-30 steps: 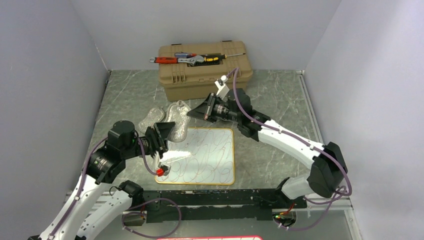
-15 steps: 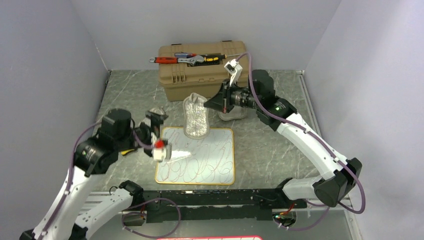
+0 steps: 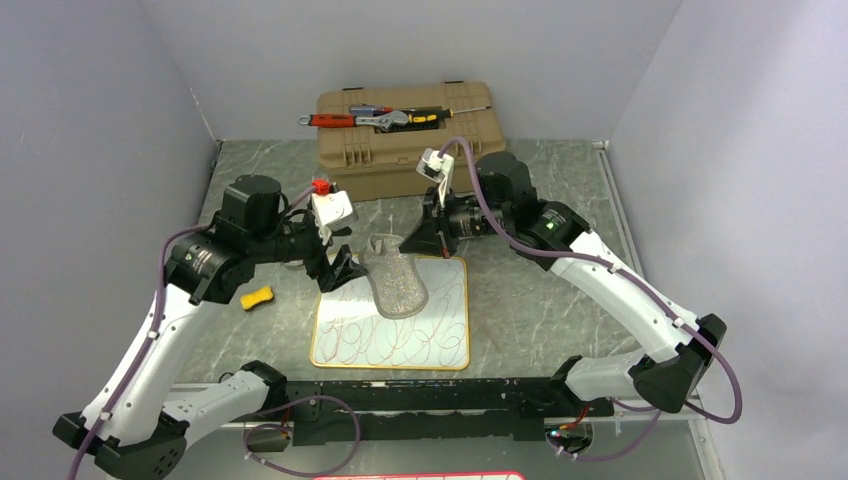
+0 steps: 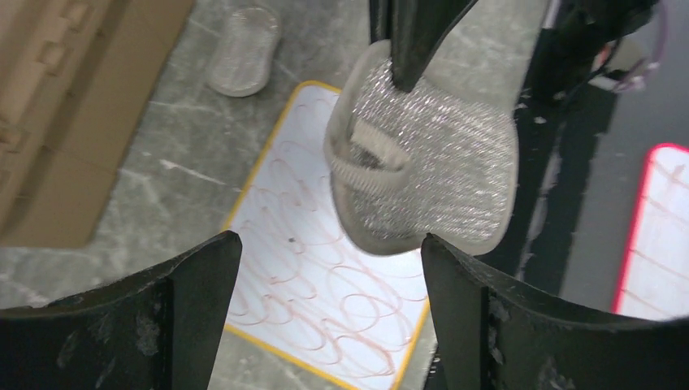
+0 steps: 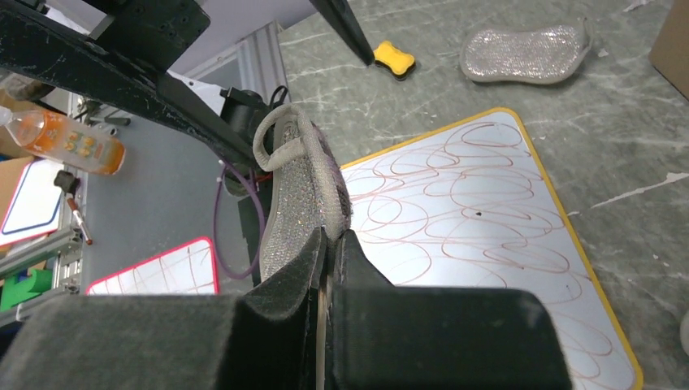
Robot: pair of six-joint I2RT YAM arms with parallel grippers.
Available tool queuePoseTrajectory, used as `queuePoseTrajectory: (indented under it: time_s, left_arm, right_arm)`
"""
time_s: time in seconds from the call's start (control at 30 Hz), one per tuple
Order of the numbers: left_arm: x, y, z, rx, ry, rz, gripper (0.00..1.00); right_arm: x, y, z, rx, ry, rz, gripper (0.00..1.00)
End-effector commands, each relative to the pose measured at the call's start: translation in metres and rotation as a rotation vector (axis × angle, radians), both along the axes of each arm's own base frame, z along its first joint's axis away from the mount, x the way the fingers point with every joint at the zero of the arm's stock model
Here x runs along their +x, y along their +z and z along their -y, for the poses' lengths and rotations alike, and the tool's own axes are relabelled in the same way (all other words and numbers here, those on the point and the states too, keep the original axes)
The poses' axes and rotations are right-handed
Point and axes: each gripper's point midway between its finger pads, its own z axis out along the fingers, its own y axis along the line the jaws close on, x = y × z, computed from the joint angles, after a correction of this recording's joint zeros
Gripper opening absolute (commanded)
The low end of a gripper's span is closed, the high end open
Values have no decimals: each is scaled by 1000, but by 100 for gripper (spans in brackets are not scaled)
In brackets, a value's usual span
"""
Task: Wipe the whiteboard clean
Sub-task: Pick up the whiteboard eraser from the center of the board.
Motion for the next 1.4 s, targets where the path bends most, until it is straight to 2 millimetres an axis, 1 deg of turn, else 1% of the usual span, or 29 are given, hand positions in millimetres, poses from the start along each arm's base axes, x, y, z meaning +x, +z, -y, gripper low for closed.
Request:
queuePoseTrajectory:
  time_s: [0.0,0.03,0.1,0.13,0.17,0.2,0.23,0.27,0.3,0.37,0.43,0.5,0.53,0.57,0.67,0.7,0.73,0.77,0.8,0.87,0.97,1.0,1.07,1.17,1.23,1.3,1.37]
  left_arm:
    - [-36,12,20,-116,-143,-163,85]
    - [-41,10,21,-114,-170,-178,84]
    - [-44,7,22,-111,-181,-198,81]
    - [-43,4,21,-105,-183,-199,77]
    - [-42,2,21,-101,-181,-200,70]
    - [-40,-1,21,-95,-174,-199,58]
    - [-38,-3,21,-88,-168,-195,42]
    - [-35,-5,21,-82,-157,-191,20]
    - [-29,-5,19,-76,-129,-179,7]
    - [-16,-5,16,-58,-82,-126,5]
    - [4,-5,7,-13,-17,-17,6]
    - [27,-7,-6,49,55,126,6]
    - [39,-3,-13,73,90,213,6]
    - [49,-2,-19,107,116,295,6]
    - [74,11,-33,175,173,513,6]
    - [80,21,-34,175,185,578,6]
    - [82,25,-35,184,183,622,6]
    - [83,28,-34,187,173,653,6]
    - [84,33,-33,183,166,686,6]
    - [84,35,-31,185,147,732,6]
    - [81,32,-28,202,104,767,6]
    - [80,31,-28,210,96,784,6]
    - [81,27,-29,229,89,799,6]
    - [79,21,-29,247,73,802,6]
    - [80,19,-29,255,72,807,6]
    - [81,17,-31,263,75,805,6]
    - [83,16,-32,267,92,798,6]
  right_arm:
    - [-3,30,-11,72,35,116,0]
    - [-2,30,-14,74,37,118,0]
    - [-2,34,-18,91,40,132,0]
    - [-2,36,-20,102,39,137,0]
    - [-2,38,-22,113,40,142,0]
    - [-3,40,-24,123,44,146,0]
    - [-4,41,-26,131,48,149,0]
    - [-3,42,-27,138,42,148,0]
    - [0,42,-28,142,20,141,0]
    - [11,42,-31,156,-58,91,0]
    - [30,45,-31,176,-198,1,27]
    - [48,47,-24,212,-358,-114,43]
    - [52,50,-18,247,-419,-180,50]
    - [55,50,-15,282,-466,-248,57]
    - [55,47,-11,407,-550,-469,64]
    - [54,42,-12,438,-564,-539,65]
    - [54,42,-15,477,-556,-587,66]
    - [54,36,-19,495,-557,-645,66]
    - [54,35,-24,510,-559,-698,66]
    - [57,33,-33,540,-556,-773,65]
    - [61,44,-46,591,-528,-807,66]
    - [62,51,-50,614,-509,-809,67]
    - [63,56,-60,633,-481,-836,67]
    - [66,55,-72,654,-462,-870,67]
    - [66,55,-77,668,-458,-885,67]
    - [68,48,-81,665,-471,-903,66]
    - [66,49,-81,685,-453,-899,64]
